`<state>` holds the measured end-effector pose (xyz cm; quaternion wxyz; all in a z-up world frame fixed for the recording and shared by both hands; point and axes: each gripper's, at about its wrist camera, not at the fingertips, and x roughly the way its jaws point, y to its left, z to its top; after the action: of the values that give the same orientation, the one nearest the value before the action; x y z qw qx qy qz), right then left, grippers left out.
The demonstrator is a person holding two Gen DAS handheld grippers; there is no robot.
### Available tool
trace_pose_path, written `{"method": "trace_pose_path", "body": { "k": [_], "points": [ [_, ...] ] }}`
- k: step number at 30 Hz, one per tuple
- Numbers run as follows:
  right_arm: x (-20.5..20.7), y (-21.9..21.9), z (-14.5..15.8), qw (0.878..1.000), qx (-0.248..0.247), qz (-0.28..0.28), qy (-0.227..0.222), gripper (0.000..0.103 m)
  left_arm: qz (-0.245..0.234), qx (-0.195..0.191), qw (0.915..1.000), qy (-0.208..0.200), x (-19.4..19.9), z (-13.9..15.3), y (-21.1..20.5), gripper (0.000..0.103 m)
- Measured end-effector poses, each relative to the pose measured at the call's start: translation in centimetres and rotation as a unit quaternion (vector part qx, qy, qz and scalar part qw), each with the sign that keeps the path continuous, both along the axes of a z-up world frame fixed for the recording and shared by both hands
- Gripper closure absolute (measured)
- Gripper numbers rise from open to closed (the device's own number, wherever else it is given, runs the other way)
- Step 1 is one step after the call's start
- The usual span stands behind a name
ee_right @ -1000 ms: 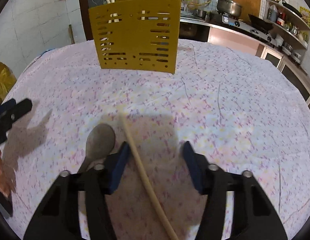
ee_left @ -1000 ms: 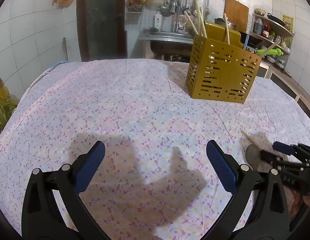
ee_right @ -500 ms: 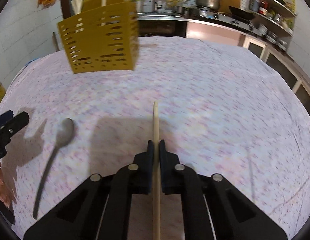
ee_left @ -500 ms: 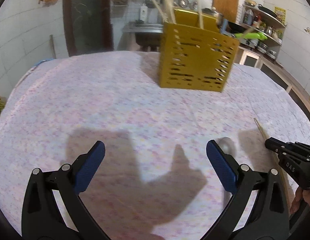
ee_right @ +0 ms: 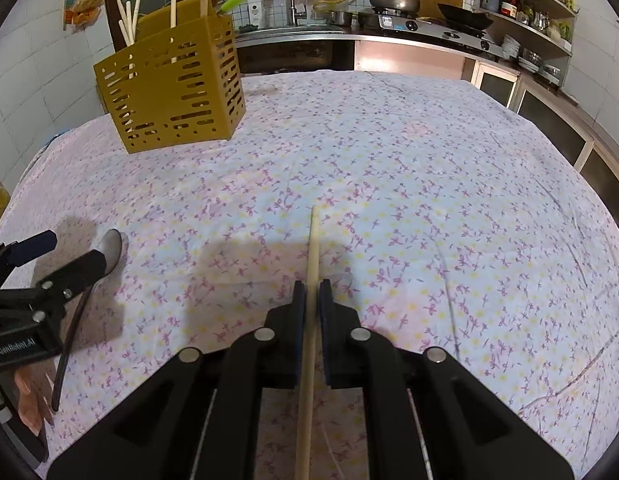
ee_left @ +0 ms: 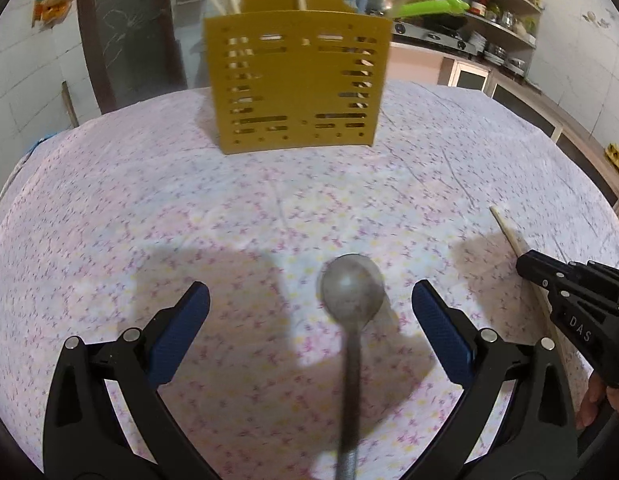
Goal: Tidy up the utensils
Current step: 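Lower the left tool onto the metal spoon handle and close it, then lift the spoon and chopstick toward the yellow holder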
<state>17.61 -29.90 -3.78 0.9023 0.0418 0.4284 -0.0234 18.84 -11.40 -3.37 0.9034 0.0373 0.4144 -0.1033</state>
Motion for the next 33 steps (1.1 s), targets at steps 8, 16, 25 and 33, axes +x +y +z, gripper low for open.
{"method": "trace_pose_path", "body": {
  "k": [8,16,25,33],
  "points": [
    [-0.1,0.0,-0.2,1.0,0.0,-0.001,-0.004,0.095,0.01,0.014,0.9998,0.01,0.8,-0.7,-0.5,0.007],
    [-0.2,0.2,-0.2,1.0,-0.007,-0.005,-0.005,0.095,-0.004,0.013,0.9996,0.025,1.0,-1.2,-0.7,0.038],
    [-0.4,0.1,0.1,1.0,-0.015,-0.016,-0.013,0.064,0.001,0.015,0.9996,0.026,1.5,-1.0,-0.2,0.068],
    [1.3,-0.3,1.1,0.999,-0.028,-0.026,-0.004,0.064,0.0,0.013,0.9995,0.028,1.5,-1.0,0.0,0.068]
  ]
}}
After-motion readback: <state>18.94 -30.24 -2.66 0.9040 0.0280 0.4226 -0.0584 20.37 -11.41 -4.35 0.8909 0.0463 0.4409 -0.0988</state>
